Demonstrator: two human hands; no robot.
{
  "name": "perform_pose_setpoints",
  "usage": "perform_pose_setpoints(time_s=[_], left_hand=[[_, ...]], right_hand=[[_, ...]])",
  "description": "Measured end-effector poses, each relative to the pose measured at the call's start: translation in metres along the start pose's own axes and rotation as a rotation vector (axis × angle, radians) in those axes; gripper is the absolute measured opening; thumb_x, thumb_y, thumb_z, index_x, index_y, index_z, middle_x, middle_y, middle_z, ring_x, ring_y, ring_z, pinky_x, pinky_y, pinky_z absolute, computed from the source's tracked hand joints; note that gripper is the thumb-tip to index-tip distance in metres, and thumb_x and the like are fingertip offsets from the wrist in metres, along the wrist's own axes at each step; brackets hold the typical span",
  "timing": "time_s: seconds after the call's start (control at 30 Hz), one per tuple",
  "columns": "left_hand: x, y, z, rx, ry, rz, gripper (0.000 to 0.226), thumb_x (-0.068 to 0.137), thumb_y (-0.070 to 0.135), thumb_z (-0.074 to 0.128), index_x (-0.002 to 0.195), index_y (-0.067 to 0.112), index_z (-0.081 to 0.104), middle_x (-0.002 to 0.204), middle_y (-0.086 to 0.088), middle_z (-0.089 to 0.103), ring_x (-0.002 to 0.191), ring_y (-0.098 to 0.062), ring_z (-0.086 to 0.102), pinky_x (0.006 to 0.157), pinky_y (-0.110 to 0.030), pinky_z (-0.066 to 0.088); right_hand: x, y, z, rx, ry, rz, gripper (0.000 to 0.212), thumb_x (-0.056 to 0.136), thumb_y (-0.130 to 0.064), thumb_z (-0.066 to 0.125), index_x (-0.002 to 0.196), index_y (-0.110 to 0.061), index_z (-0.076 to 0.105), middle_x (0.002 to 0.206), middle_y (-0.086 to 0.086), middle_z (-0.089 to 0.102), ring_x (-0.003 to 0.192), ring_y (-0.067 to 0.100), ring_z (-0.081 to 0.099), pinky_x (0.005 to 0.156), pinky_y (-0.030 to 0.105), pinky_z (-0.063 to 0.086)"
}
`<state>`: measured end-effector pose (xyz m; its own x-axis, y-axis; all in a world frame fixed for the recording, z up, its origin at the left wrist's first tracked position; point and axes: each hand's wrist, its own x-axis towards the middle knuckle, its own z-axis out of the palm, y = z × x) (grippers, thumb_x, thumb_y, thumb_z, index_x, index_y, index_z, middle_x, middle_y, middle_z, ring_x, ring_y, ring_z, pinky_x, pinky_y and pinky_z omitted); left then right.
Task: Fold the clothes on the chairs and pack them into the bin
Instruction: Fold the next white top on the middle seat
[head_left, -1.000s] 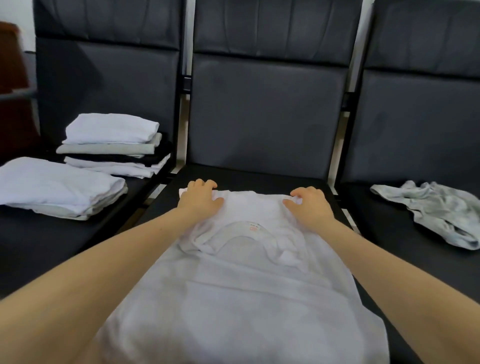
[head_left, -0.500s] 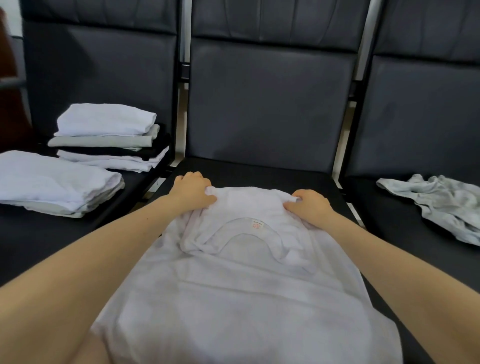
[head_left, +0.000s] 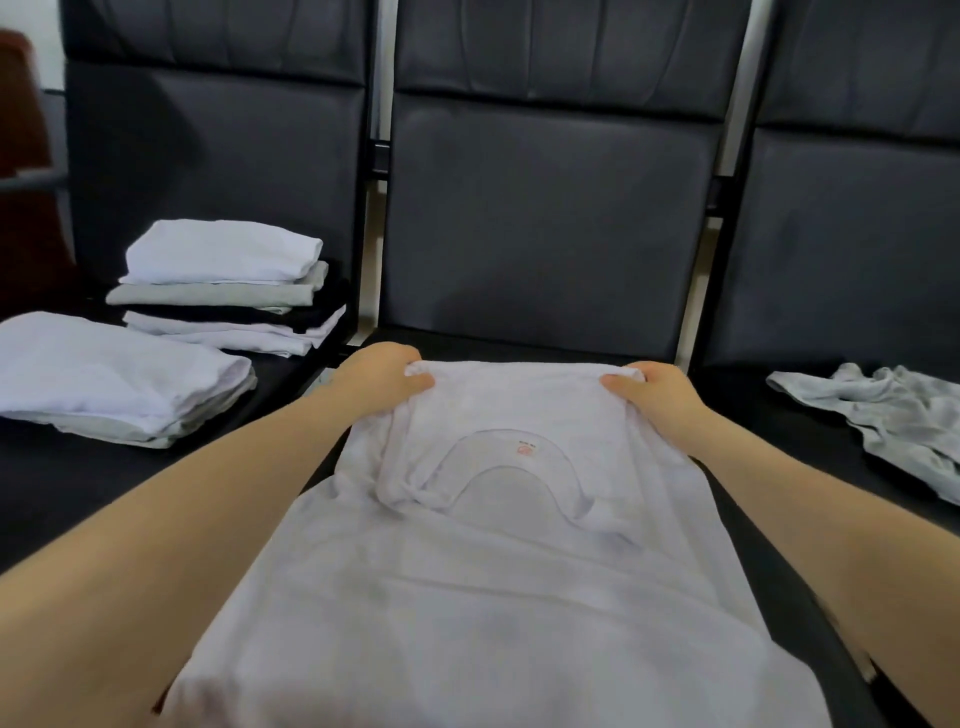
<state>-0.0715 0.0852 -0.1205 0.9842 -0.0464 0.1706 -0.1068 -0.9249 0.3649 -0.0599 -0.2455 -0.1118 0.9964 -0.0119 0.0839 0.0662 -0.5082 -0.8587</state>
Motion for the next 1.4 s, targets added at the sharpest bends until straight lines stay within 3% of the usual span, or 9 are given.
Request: perform_pose_setpoints(time_s=[0.07, 0.23, 0.33, 0.43, 0.67, 0.93, 1.1, 1.27, 1.4], left_hand=[[0.013, 0.005, -0.004, 0.077, 0.003, 0.017, 0.034, 0.091, 0.032, 0.052, 0.063, 0.015, 0.041, 0.071, -0.003, 0.05, 0.072, -0.023, 0.051, 0.064, -0.033, 0.038], [0.067, 0.017, -0.009, 0.249, 0.061, 0.034, 0.024, 0.092, 0.031, 0.046, 0.076, 0.014, 0.051, 0.081, -0.005, 0.056, 0.084, -0.028, 0.058, 0.071, -0.037, 0.046], [0.097, 0.021, -0.003, 0.41, 0.207, 0.025, 0.022, 0.093, 0.027, 0.044, 0.103, 0.014, 0.058, 0.104, -0.008, 0.058, 0.099, -0.028, 0.055, 0.079, -0.038, 0.041], [0.11, 0.018, 0.018, 0.418, 0.289, -0.07, 0.033, 0.093, 0.03, 0.05, 0.124, 0.019, 0.052, 0.124, -0.01, 0.048, 0.118, -0.029, 0.042, 0.094, -0.04, 0.034], [0.069, 0.04, 0.043, 0.214, 0.275, -0.029, 0.034, 0.094, 0.038, 0.05, 0.124, 0.021, 0.055, 0.125, -0.008, 0.048, 0.119, -0.027, 0.042, 0.094, -0.04, 0.035], [-0.041, 0.078, 0.003, -0.064, 0.177, 0.112, 0.021, 0.093, 0.032, 0.05, 0.099, 0.02, 0.066, 0.104, 0.002, 0.062, 0.096, -0.019, 0.058, 0.079, -0.032, 0.047], [-0.118, 0.086, -0.007, -0.12, 0.024, 0.217, 0.026, 0.091, 0.039, 0.055, 0.085, 0.017, 0.067, 0.081, 0.013, 0.062, 0.071, -0.001, 0.053, 0.061, -0.018, 0.036], [-0.178, 0.075, 0.003, -0.073, -0.209, 0.348, 0.035, 0.075, 0.065, 0.059, 0.096, 0.036, 0.062, 0.096, 0.015, 0.055, 0.093, -0.003, 0.051, 0.084, -0.022, 0.042], [-0.187, 0.066, 0.01, 0.059, -0.183, 0.419, 0.022, 0.09, 0.044, 0.056, 0.102, 0.027, 0.061, 0.106, 0.005, 0.054, 0.103, -0.012, 0.047, 0.09, -0.03, 0.042]], right_hand=[[0.019, -0.004, -0.001, -0.025, 0.028, 0.015, 0.04, 0.087, -0.027, 0.068, 0.091, 0.012, 0.061, 0.08, 0.024, 0.059, 0.07, 0.023, 0.057, 0.064, 0.029, 0.044], [0.078, -0.01, -0.006, -0.042, 0.069, 0.05, 0.016, 0.084, -0.029, 0.072, 0.082, -0.013, 0.067, 0.08, 0.003, 0.066, 0.075, 0.021, 0.065, 0.055, 0.025, 0.044], [0.104, -0.006, 0.0, -0.346, 0.193, 0.029, 0.016, 0.091, -0.03, 0.06, 0.099, -0.016, 0.064, 0.096, 0.007, 0.064, 0.099, 0.031, 0.061, 0.074, 0.035, 0.049], [0.109, 0.007, 0.016, -0.718, 0.324, -0.002, 0.038, 0.094, -0.031, 0.051, 0.129, -0.019, 0.052, 0.128, 0.013, 0.051, 0.124, 0.033, 0.04, 0.099, 0.044, 0.037], [0.065, 0.009, 0.036, -0.582, 0.272, -0.144, 0.032, 0.094, -0.033, 0.054, 0.123, -0.021, 0.056, 0.123, 0.006, 0.055, 0.118, 0.026, 0.044, 0.094, 0.039, 0.038], [-0.048, -0.03, 0.01, -0.362, 0.119, -0.196, 0.016, 0.092, -0.023, 0.053, 0.102, -0.018, 0.065, 0.089, -0.006, 0.059, 0.083, 0.016, 0.055, 0.074, 0.026, 0.043], [-0.131, -0.05, 0.005, -0.342, -0.204, -0.245, 0.027, 0.088, -0.039, 0.064, 0.071, -0.018, 0.061, 0.07, -0.007, 0.057, 0.069, 0.012, 0.053, 0.061, 0.022, 0.039], [-0.193, -0.025, 0.006, -0.669, -0.43, -0.336, 0.034, 0.071, -0.064, 0.066, 0.086, -0.035, 0.057, 0.086, -0.015, 0.054, 0.08, 0.005, 0.051, 0.073, 0.024, 0.042], [-0.195, -0.008, -0.002, -0.802, -0.344, -0.399, 0.009, 0.089, -0.035, 0.058, 0.083, -0.031, 0.052, 0.088, -0.011, 0.051, 0.087, 0.012, 0.052, 0.073, 0.024, 0.039]])
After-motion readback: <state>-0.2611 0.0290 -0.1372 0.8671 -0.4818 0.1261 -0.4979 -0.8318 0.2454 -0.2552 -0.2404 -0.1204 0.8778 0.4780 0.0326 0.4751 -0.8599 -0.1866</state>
